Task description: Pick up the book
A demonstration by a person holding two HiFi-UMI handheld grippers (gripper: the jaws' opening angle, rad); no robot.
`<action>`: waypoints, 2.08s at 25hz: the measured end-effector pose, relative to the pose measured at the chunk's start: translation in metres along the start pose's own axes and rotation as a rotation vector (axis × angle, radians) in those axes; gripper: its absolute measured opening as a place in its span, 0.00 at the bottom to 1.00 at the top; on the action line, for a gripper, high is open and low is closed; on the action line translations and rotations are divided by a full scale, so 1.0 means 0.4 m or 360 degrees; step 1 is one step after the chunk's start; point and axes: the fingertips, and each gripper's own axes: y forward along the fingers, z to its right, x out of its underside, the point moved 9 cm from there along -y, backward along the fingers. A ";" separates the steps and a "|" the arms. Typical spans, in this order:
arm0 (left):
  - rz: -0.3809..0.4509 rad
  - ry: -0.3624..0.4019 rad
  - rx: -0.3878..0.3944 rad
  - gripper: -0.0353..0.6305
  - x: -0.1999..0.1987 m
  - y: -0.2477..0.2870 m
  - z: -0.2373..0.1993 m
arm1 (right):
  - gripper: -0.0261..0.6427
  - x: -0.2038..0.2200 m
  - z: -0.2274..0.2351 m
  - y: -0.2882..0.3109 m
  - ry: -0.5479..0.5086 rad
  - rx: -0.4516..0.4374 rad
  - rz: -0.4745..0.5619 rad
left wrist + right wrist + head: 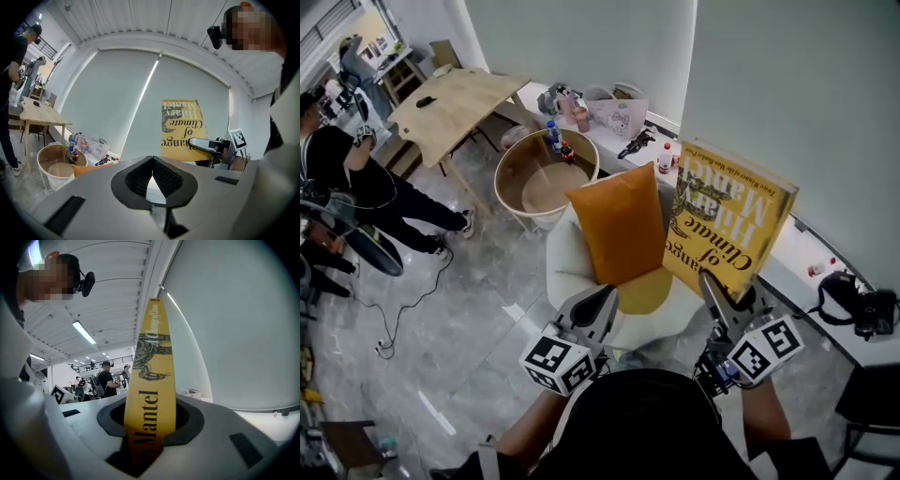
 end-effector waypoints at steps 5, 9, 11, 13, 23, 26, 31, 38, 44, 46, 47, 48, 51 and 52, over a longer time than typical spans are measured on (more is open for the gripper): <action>0.0054 0.0015 0.0007 0.07 0.050 -0.049 0.137 | 0.27 0.017 -0.008 -0.148 -0.0030 -0.0001 0.0052; 0.0045 0.0036 0.0011 0.07 0.115 -0.127 0.263 | 0.27 0.041 -0.051 -0.304 -0.0035 0.0021 0.0080; 0.0057 0.0043 0.0015 0.07 0.136 -0.154 0.307 | 0.27 0.047 -0.070 -0.360 -0.0043 0.0025 0.0101; 0.0062 0.0045 0.0023 0.07 0.159 -0.185 0.360 | 0.27 0.061 -0.092 -0.425 -0.0043 0.0029 0.0116; 0.0052 0.0025 0.0026 0.07 0.299 -0.418 0.644 | 0.27 0.153 -0.230 -0.795 0.0007 0.0088 0.0136; 0.0065 0.0044 0.0006 0.07 0.308 -0.443 0.656 | 0.27 0.159 -0.235 -0.816 -0.0011 0.0088 0.0147; 0.0066 0.0047 0.0005 0.07 0.301 -0.466 0.641 | 0.27 0.164 -0.240 -0.808 -0.0011 0.0105 0.0177; 0.0052 0.0041 0.0007 0.07 0.281 -0.491 0.626 | 0.27 0.163 -0.255 -0.808 0.0019 0.0154 0.0173; 0.0050 0.0046 -0.0006 0.07 0.272 -0.501 0.622 | 0.27 0.166 -0.257 -0.807 0.0035 0.0166 0.0180; 0.0051 0.0046 -0.0005 0.07 0.273 -0.499 0.620 | 0.27 0.167 -0.256 -0.806 0.0030 0.0161 0.0187; 0.0053 0.0045 -0.0003 0.07 0.274 -0.497 0.622 | 0.27 0.167 -0.255 -0.806 0.0026 0.0158 0.0187; 0.0053 0.0047 -0.0001 0.07 0.275 -0.496 0.623 | 0.27 0.166 -0.254 -0.806 0.0023 0.0155 0.0187; 0.0051 0.0057 0.0010 0.07 0.278 -0.491 0.630 | 0.27 0.166 -0.255 -0.807 0.0019 0.0150 0.0184; 0.0051 0.0056 0.0013 0.07 0.279 -0.490 0.633 | 0.27 0.166 -0.255 -0.808 0.0017 0.0148 0.0182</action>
